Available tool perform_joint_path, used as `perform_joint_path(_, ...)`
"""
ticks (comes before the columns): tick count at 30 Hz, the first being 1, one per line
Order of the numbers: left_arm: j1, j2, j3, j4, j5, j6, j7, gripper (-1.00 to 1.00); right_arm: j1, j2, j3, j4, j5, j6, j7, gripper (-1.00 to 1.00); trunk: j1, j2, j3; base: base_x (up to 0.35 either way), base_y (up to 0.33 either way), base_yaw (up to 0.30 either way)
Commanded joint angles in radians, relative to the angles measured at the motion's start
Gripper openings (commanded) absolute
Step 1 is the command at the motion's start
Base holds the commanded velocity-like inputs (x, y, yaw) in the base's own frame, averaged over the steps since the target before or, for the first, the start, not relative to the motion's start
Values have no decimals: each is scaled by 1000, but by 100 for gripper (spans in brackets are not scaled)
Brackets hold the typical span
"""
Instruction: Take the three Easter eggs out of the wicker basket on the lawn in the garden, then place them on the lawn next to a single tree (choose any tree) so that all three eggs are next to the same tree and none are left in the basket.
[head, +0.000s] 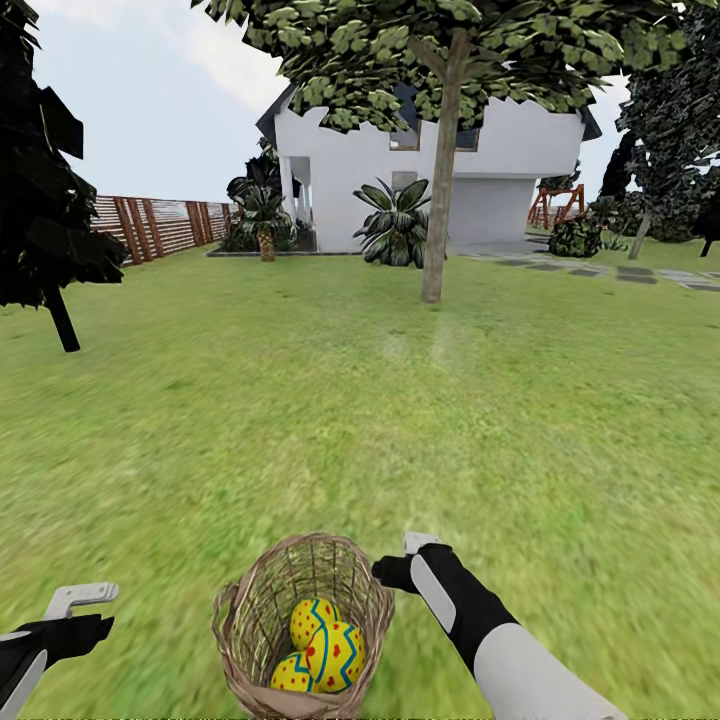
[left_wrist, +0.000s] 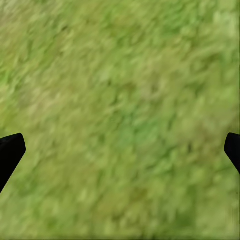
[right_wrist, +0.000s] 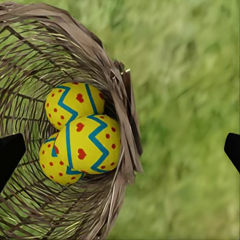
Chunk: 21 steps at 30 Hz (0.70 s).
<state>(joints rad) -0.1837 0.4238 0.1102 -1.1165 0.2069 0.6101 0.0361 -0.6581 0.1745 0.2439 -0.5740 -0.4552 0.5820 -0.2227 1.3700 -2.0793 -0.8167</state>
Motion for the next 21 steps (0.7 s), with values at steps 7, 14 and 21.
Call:
perform_joint_path(7,0,0,0,-2,9,5,4,100,-2,0,4,-4,-11,2,-9,100,27,-50,-23,0,0,0)
perform_joint_path(14,0,0,0,-2,9,5,4,100,-7,0,4,-6,-11,3,-8,100,54,-99,-45,0,0,0)
perform_joint_path(21,0,0,0,-2,9,5,4,100,-8,0,6,-9,-11,4,-1,100,80,-148,-67,0,0,0)
